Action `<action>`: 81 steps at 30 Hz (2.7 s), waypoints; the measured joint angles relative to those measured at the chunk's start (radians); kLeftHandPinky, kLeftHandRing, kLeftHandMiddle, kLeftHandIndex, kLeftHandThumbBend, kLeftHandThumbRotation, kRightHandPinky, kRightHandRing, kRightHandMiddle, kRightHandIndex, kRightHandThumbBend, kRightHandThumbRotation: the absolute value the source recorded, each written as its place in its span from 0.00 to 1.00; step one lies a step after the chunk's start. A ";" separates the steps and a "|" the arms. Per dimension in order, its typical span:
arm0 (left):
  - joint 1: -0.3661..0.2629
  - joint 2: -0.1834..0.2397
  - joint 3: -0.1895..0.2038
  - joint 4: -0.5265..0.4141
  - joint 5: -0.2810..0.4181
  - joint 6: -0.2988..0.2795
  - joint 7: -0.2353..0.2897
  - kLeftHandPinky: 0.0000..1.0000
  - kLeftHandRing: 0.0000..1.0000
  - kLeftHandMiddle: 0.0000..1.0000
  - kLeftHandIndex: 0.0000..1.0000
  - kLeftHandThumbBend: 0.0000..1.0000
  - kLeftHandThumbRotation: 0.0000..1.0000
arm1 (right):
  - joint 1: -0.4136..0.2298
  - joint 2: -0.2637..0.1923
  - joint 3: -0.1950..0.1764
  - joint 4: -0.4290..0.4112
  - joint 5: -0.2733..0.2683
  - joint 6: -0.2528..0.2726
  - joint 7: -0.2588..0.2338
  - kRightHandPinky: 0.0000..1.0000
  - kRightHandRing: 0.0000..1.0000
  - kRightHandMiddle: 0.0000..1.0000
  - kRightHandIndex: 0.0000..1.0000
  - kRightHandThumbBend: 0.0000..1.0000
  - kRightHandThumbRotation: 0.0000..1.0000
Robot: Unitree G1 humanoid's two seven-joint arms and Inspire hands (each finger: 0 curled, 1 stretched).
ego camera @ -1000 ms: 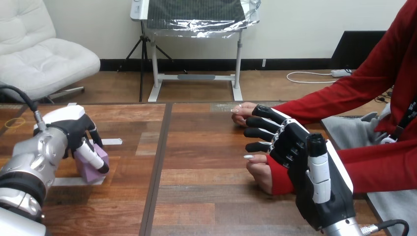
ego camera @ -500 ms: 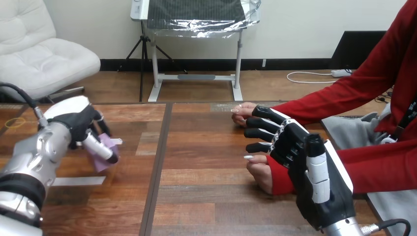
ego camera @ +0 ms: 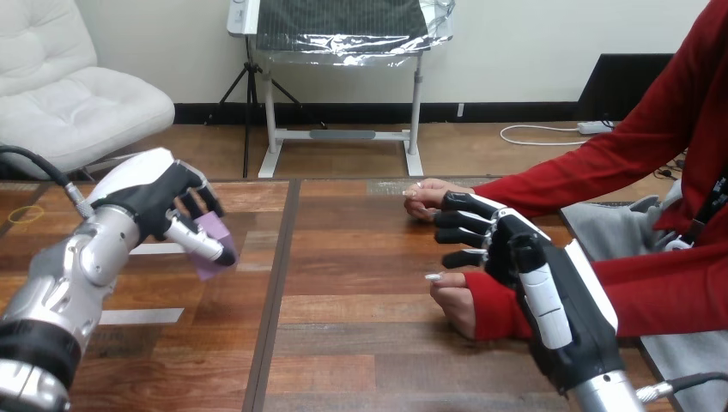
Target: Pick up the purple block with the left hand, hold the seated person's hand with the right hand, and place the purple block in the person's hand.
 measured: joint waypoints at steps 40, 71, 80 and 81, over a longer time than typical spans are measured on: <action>0.365 -0.100 0.267 -0.549 -0.249 -0.005 0.102 0.35 0.39 0.42 0.43 0.73 0.00 | -0.258 -0.254 -0.070 0.256 -0.279 -0.098 -0.169 0.72 0.81 0.83 0.84 0.92 0.87; 0.507 -0.219 0.337 -0.665 -0.367 -0.067 0.121 0.33 0.38 0.41 0.42 0.64 0.00 | -0.392 -0.480 -0.029 0.464 -0.423 -0.105 -0.146 0.66 0.84 0.88 0.89 0.97 0.71; 0.537 -0.243 0.345 -0.678 -0.377 -0.066 0.119 0.32 0.37 0.41 0.42 0.63 0.00 | -0.398 -0.496 -0.015 0.524 -0.421 -0.104 -0.109 0.66 0.82 0.88 0.89 0.96 0.64; 0.539 -0.244 0.345 -0.680 -0.377 -0.066 0.119 0.32 0.37 0.41 0.42 0.63 0.00 | -0.399 -0.497 -0.013 0.531 -0.421 -0.104 -0.106 0.66 0.82 0.87 0.89 0.96 0.64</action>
